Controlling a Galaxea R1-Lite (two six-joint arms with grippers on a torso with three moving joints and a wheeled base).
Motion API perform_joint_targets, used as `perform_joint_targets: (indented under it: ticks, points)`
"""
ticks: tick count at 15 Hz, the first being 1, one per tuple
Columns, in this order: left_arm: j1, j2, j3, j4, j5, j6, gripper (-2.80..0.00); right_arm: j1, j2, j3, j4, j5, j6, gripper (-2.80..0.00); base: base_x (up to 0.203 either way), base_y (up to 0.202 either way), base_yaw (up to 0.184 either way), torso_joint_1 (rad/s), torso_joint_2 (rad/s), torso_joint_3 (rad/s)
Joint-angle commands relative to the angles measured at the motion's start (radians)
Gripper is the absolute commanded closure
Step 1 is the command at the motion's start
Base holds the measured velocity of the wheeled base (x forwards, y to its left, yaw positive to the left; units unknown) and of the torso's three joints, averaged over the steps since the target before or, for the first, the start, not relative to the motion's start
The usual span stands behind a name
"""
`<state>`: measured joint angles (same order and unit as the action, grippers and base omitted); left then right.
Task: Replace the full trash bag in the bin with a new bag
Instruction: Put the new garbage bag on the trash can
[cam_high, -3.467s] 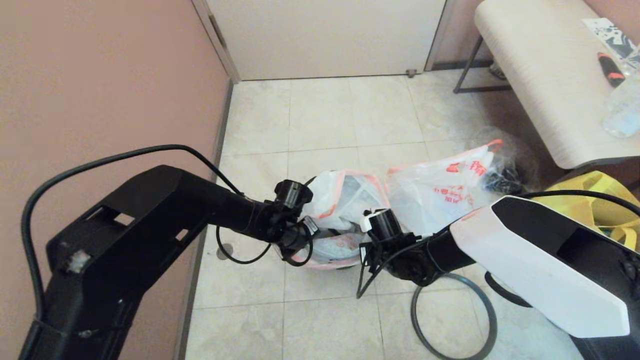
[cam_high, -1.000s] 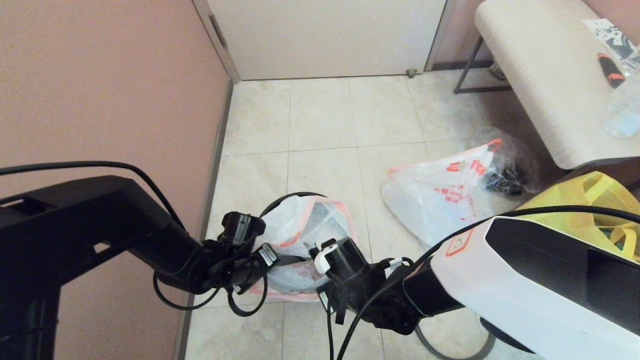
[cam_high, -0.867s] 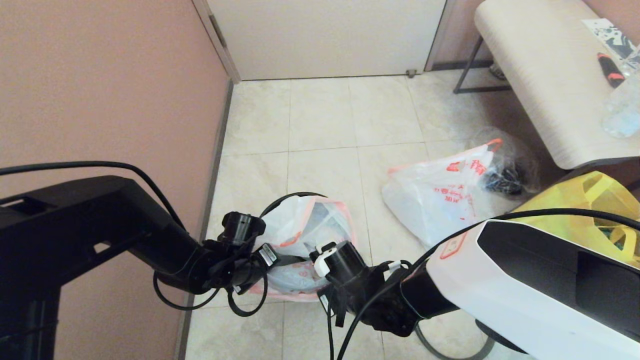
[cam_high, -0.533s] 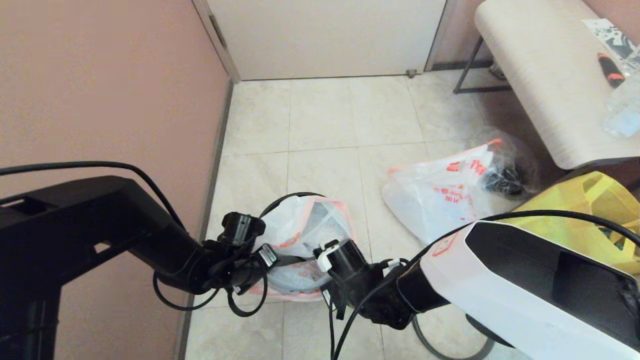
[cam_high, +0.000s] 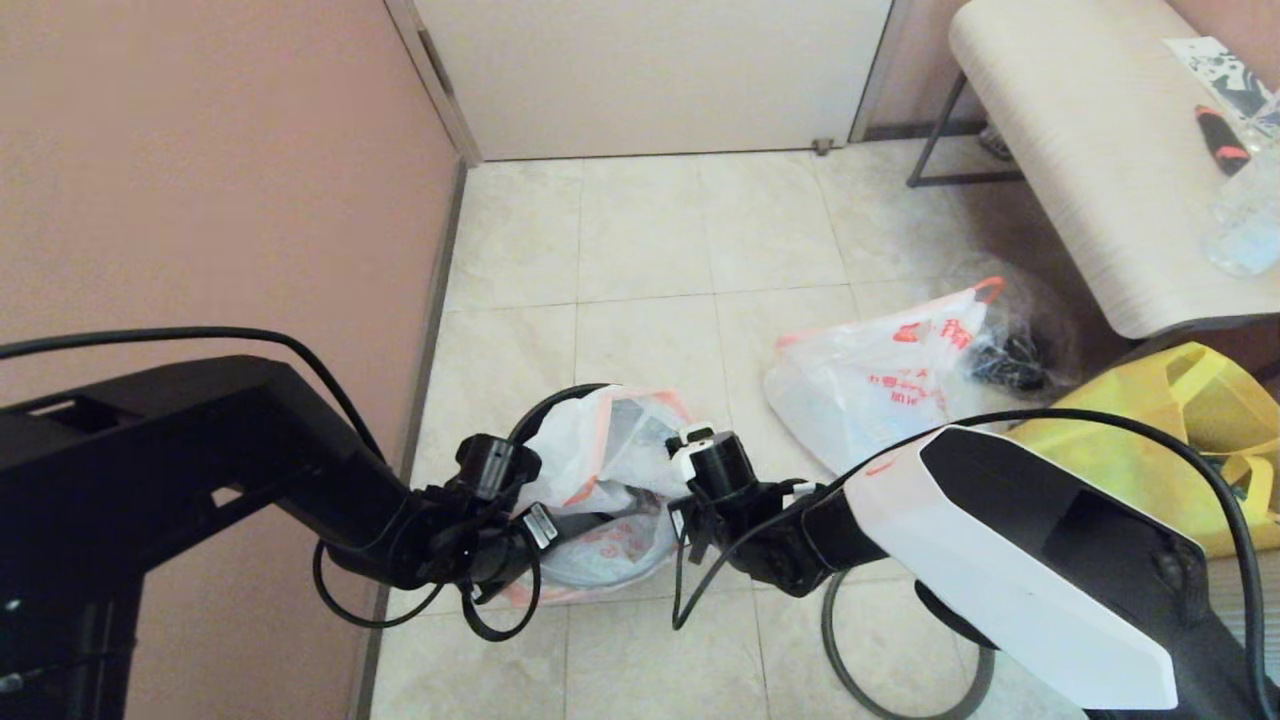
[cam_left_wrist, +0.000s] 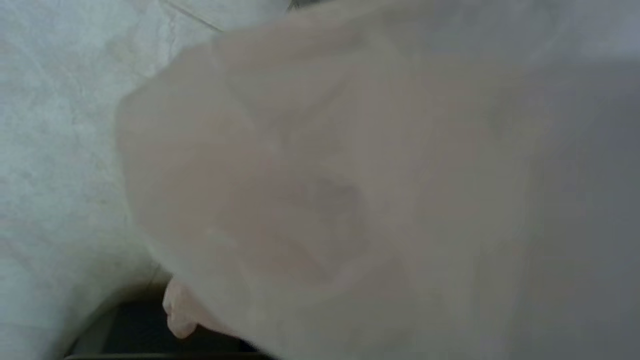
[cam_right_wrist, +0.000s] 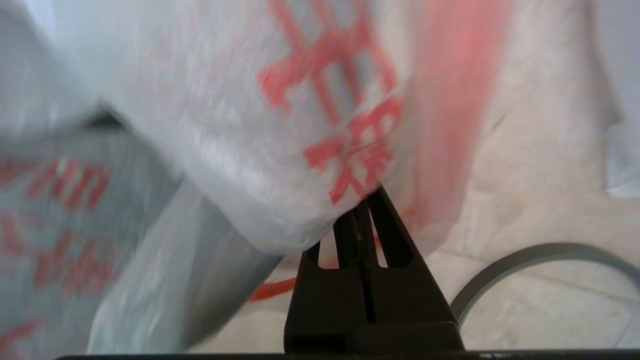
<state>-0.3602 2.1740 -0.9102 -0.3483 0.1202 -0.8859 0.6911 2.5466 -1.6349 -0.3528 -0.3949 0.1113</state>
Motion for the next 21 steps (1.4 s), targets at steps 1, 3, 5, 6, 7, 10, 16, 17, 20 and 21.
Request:
perform_joint_targets:
  ticks: [1, 3, 5, 6, 7, 10, 16, 17, 20, 21]
  points:
    - [-0.002, 0.006, -0.004, 0.003, -0.001, -0.004, 0.00, -0.002, -0.010, -0.010, -0.005, -0.010, 0.001, 0.00, 0.000, 0.000, 0.000, 0.000, 0.00, 0.000]
    - [-0.003, 0.005, -0.004, 0.006, -0.001, -0.002, 0.00, -0.007, -0.025, -0.011, -0.005, -0.034, -0.001, 0.00, 0.000, 0.000, 0.000, 0.000, 0.00, 0.000]
    - [-0.008, -0.001, -0.001, 0.025, -0.003, 0.005, 0.00, -0.016, -0.025, -0.037, 0.000, -0.052, -0.005, 0.00, 0.000, 0.000, 0.000, 0.000, 0.00, 0.000]
    - [-0.011, -0.008, -0.001, 0.046, -0.007, 0.013, 0.00, -0.022, -0.025, -0.047, 0.002, -0.056, -0.005, 0.00, 0.000, 0.000, 0.000, 0.000, 0.00, 0.000]
    - [-0.016, -0.014, -0.001, 0.062, -0.024, 0.016, 0.00, -0.025, -0.028, -0.051, 0.002, -0.056, -0.005, 0.00, 0.000, 0.000, 0.000, 0.000, 0.00, 0.000]
    - [-0.028, -0.033, -0.001, 0.128, -0.093, 0.043, 0.00, -0.030, -0.034, -0.051, -0.001, -0.056, -0.004, 0.00, 0.000, 0.000, 0.000, 0.000, 0.00, 0.000]
    - [-0.031, -0.042, -0.006, 0.195, -0.158, 0.126, 0.00, -0.034, -0.094, -0.030, -0.001, -0.055, 0.003, 0.00, 0.000, 0.000, 0.000, 0.000, 0.00, 0.000]
    - [-0.031, -0.039, -0.006, 0.195, -0.164, 0.142, 0.00, -0.031, -0.110, -0.029, 0.003, -0.055, 0.012, 0.00, 0.000, 0.000, 0.000, 0.000, 0.00, 0.000]
    - [-0.031, -0.026, -0.021, 0.196, -0.169, 0.160, 0.00, -0.007, -0.165, 0.014, 0.042, -0.047, 0.036, 0.00, 0.000, 0.000, 0.000, 0.000, 0.00, 0.000]
    - [-0.031, -0.025, -0.022, 0.195, -0.169, 0.160, 0.00, -0.004, -0.167, 0.027, 0.044, -0.047, 0.036, 0.00, 0.000, 0.000, 0.000, 0.000, 0.00, 0.000]
